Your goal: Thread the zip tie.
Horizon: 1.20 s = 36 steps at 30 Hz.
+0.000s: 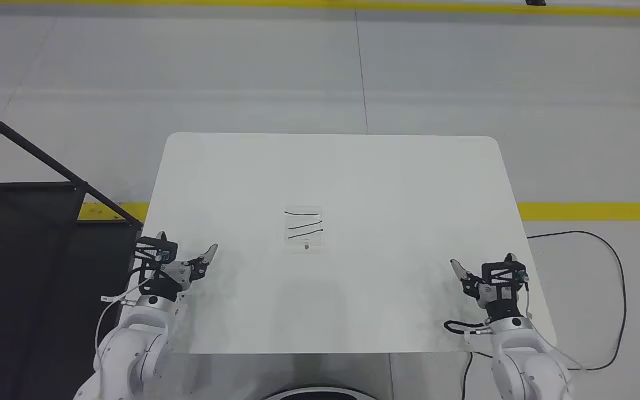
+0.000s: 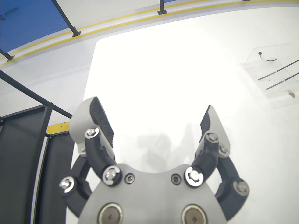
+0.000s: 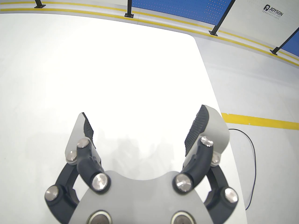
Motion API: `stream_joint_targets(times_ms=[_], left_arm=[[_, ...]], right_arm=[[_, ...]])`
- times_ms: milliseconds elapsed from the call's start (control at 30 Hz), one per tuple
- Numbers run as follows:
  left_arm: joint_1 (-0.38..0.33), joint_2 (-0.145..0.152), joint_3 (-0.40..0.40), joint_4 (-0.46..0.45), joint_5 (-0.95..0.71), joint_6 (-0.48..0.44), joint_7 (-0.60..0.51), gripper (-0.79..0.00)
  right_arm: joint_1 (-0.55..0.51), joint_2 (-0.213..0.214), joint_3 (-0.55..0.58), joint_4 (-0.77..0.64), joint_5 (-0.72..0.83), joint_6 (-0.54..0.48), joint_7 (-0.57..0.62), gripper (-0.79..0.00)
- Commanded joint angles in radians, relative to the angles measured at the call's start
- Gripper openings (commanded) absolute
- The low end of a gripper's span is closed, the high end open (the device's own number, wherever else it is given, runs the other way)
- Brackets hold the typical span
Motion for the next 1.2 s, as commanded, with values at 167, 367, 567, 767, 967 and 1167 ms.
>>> stream_joint_targets(times_ms=[167, 367, 567, 767, 967, 1167], left_arm=[[0.000, 0.000, 0.000, 0.000, 0.000, 0.000, 0.000, 0.000], [-0.001, 0.000, 0.000, -0.004, -0.005, -0.004, 0.003, 0.000], [0.020, 0.004, -0.046, -0.020, -0.083, -0.131, 0.015, 0.000], [0.028, 0.014, -0.105, -0.024, -0.194, -0.323, -0.035, 0.000], [0.032, 0.023, -0.144, -0.012, -0.301, -0.478, -0.067, 0.000], [0.020, 0.032, -0.169, 0.007, -0.428, -0.598, -0.158, 0.000]], right_arm=[[0.000, 0.000, 0.000, 0.000, 0.000, 0.000, 0.000, 0.000], [0.000, 0.000, 0.000, 0.000, 0.000, 0.000, 0.000, 0.000], [0.003, -0.003, -0.014, -0.055, 0.021, -0.028, 0.032, 0.000], [0.038, 0.006, -0.011, -0.123, 0.140, -0.265, 0.194, 0.000], [0.157, 0.014, -0.025, -0.133, 0.370, -0.422, 0.463, 0.000], [0.298, 0.016, -0.082, -0.088, 0.636, -0.447, 0.701, 0.000]])
